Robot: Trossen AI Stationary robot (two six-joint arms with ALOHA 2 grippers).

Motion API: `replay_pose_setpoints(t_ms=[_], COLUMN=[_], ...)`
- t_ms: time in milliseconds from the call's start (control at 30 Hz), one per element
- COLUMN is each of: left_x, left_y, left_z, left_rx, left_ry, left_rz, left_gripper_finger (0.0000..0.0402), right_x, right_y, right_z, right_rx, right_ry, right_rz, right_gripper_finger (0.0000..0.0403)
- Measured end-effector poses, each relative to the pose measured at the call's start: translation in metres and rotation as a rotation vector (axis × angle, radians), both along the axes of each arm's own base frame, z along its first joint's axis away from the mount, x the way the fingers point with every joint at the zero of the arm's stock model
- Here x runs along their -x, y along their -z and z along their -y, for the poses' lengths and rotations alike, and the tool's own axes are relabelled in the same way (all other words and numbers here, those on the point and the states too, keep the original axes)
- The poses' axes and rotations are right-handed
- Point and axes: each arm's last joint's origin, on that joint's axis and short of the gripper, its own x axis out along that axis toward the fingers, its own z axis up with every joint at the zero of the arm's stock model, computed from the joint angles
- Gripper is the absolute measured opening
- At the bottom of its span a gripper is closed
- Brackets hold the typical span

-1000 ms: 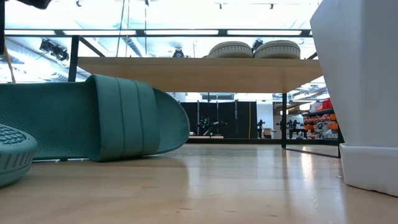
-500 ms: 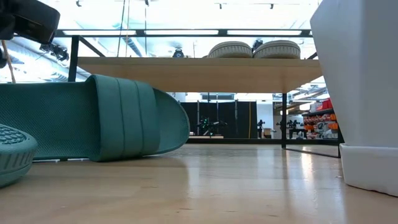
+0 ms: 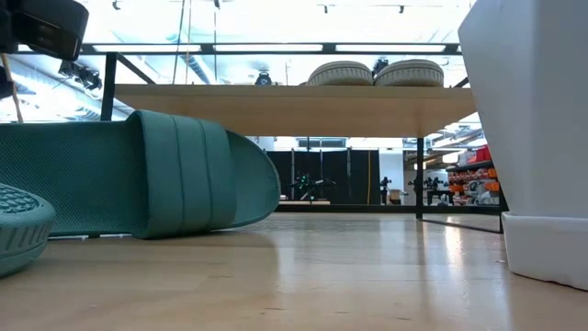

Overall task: Pick and place slides into the shelf
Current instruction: Put the top green slide on the shelf

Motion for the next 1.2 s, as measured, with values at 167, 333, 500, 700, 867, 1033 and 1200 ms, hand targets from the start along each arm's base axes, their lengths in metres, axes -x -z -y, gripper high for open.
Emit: replay_pose_setpoints(t_ms=[167, 333, 500, 700, 867, 1033, 1200], left_x=[-0.001, -0.004, -0.006, -0.006, -0.005, -0.001, 0.002], left_y=[0.001, 0.006, 0.009, 0.009, 0.009, 0.008, -0.007], left_z=[0.000, 0.000, -0.001, 0.000, 0.001, 0.007, 0.020], left_rx=[-0.006, -0.025, -0.036, -0.034, -0.029, -0.010, 0.032], left_ry=[0.012, -0.003, -0.005, 0.013, 0.066, 0.107, 0.169], left_rz=[-0.001, -0.012, -0.017, -0.020, -0.037, -0.053, -0.058], left_gripper_finger=[0.0259, 0.0226, 0.0205, 0.0139, 0.0081, 0.0081, 0.0081], right_x=[-0.001, -0.001, -0.001, -0.001, -0.001, -0.001, -0.001], right_y=[-0.001, -0.001, -0.001, -0.001, -0.001, -0.001, -0.001], right_z=[0.000, 0.000, 0.000, 0.000, 0.000, 0.000, 0.000], right_rx=[0.001, 0.001, -0.002, 0.000, 0.000, 0.000, 0.004], right_ry=[0.000, 0.000, 0.002, 0.009, 0.010, 0.010, 0.007], right_rz=[0.015, 0.015, 0.014, 0.013, 0.013, 0.013, 0.014], right_gripper_finger=[0.0185, 0.0185, 0.0185, 0.0185, 0.0185, 0.0185, 0.0185])
